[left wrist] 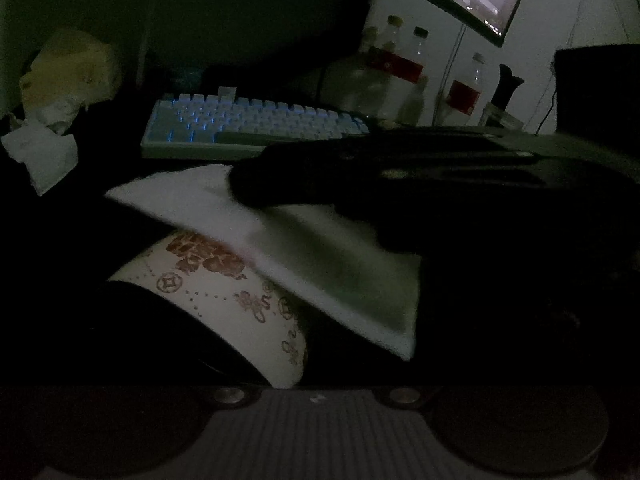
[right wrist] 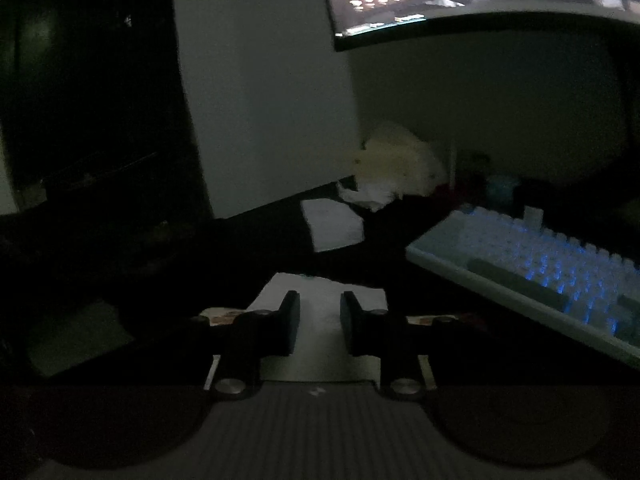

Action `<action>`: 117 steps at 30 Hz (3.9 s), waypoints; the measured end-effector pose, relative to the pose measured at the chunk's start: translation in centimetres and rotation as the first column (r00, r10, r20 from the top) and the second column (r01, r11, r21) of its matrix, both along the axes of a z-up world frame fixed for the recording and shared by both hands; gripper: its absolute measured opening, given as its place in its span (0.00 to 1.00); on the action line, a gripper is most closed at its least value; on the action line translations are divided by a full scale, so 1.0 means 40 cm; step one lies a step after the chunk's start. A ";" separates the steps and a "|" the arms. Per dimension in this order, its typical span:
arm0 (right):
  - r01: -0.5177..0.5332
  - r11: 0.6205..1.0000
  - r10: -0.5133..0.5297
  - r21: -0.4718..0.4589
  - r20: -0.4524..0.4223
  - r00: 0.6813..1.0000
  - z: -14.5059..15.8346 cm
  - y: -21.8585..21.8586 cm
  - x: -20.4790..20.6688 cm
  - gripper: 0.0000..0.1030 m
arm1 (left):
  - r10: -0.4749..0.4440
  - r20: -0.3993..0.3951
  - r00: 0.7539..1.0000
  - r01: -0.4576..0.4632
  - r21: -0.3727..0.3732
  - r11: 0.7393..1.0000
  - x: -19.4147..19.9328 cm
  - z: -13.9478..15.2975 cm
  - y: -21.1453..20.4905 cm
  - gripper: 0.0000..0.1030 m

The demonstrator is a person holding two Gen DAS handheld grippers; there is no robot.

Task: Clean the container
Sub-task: 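Rotate the thermos in the left gripper while the right gripper wipes it, then wipe the newly exposed side of the thermos with the right gripper's towel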

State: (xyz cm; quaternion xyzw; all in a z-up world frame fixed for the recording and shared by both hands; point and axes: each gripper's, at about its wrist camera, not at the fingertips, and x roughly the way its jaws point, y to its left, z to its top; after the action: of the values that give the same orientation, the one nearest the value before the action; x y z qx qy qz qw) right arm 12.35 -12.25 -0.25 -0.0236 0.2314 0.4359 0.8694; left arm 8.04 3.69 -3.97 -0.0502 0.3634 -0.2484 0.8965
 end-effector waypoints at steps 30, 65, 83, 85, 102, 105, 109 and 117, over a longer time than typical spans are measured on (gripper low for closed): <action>0.026 0.999 -0.026 0.027 0.007 1.000 -0.009 0.006 0.028 0.26 | 0.015 0.045 0.999 -0.015 -0.004 1.000 0.000 -0.014 0.018 1.00; 0.188 0.982 -0.188 -0.018 0.000 0.982 -0.008 0.014 0.103 0.27 | 0.058 0.064 0.996 -0.058 0.005 0.998 0.022 -0.013 0.028 1.00; 0.154 0.988 -0.154 -0.026 0.017 0.988 -0.009 0.043 0.087 0.28 | 0.072 0.067 0.995 -0.071 -0.010 0.997 0.039 -0.013 0.035 1.00; 0.050 0.999 -0.050 0.009 0.009 0.999 -0.007 0.054 0.063 0.28 | 0.073 0.067 0.995 -0.072 -0.008 0.997 0.041 -0.014 0.035 1.00; -0.023 0.999 0.023 0.024 0.007 1.000 -0.011 0.061 0.083 0.28 | 0.073 0.079 0.994 -0.073 -0.002 0.997 0.047 -0.014 0.043 1.00; -0.023 0.999 0.024 0.031 -0.007 1.000 -0.012 0.058 0.095 0.28 | 0.072 0.081 0.994 -0.072 0.001 0.997 0.045 -0.015 0.043 1.00; 0.162 0.986 -0.161 -0.040 0.028 0.987 -0.018 0.050 0.131 0.28 | 0.073 0.085 0.994 -0.073 0.005 0.997 0.044 -0.015 0.042 1.00; -0.081 0.997 0.081 0.010 0.016 0.997 -0.002 0.055 0.073 0.29 | 0.075 0.092 0.993 -0.077 0.013 0.997 0.040 -0.016 0.036 1.00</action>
State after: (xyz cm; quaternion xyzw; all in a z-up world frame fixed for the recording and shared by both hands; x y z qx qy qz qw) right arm 15.27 -10.04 -0.33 -0.0315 0.2211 0.4717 0.8530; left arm 9.63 5.13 -4.62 -0.0452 0.3217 -0.2132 0.9214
